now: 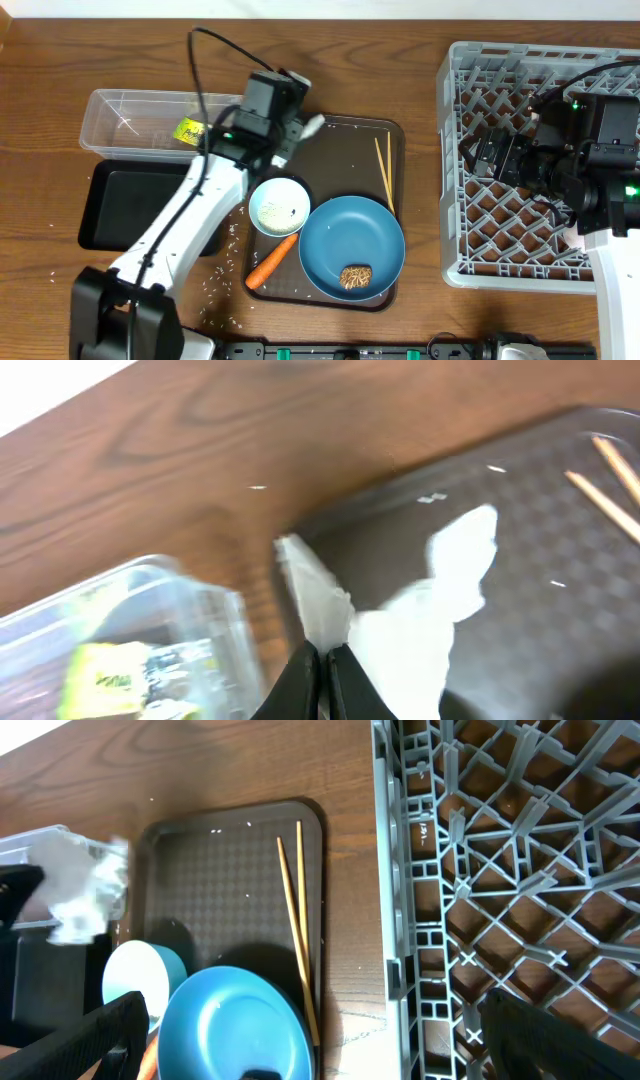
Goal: Sort waste into correct bins and load items into the dishwasher rack
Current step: 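Carry the tissue left and drop it into the clear bin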
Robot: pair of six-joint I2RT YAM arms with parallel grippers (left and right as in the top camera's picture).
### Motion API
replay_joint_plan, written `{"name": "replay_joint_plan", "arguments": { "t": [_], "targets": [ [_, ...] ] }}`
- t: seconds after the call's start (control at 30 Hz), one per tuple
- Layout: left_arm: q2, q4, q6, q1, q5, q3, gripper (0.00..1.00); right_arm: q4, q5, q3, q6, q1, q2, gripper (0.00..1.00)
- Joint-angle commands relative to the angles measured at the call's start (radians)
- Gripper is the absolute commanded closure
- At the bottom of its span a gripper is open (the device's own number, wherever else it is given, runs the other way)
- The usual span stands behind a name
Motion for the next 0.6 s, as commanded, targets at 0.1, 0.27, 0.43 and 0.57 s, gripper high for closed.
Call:
{"name": "replay_joint_plan", "arguments": {
  "t": [0.1, 0.27, 0.43, 0.57],
  "targets": [
    [0.047, 0.020, -0.011, 0.152, -0.060, 0.003, 0.94, -0.001, 0.004, 0.003, 0.009, 0.013, 0.002, 0.01],
    [0.028, 0.116, -0.012, 0.248, -0.023, 0.009, 0.94, 0.000, 0.003, 0.003, 0.009, 0.013, 0.002, 0.01],
    [0.002, 0.118, -0.034, 0.281, 0.031, 0.017, 0.94, 0.000, 0.004, 0.003, 0.009, 0.013, 0.002, 0.01],
    [0.010, 0.103, -0.033, 0.284, 0.026, 0.014, 0.94, 0.000, 0.004, 0.003, 0.009, 0.013, 0.002, 0.01]
  ]
}}
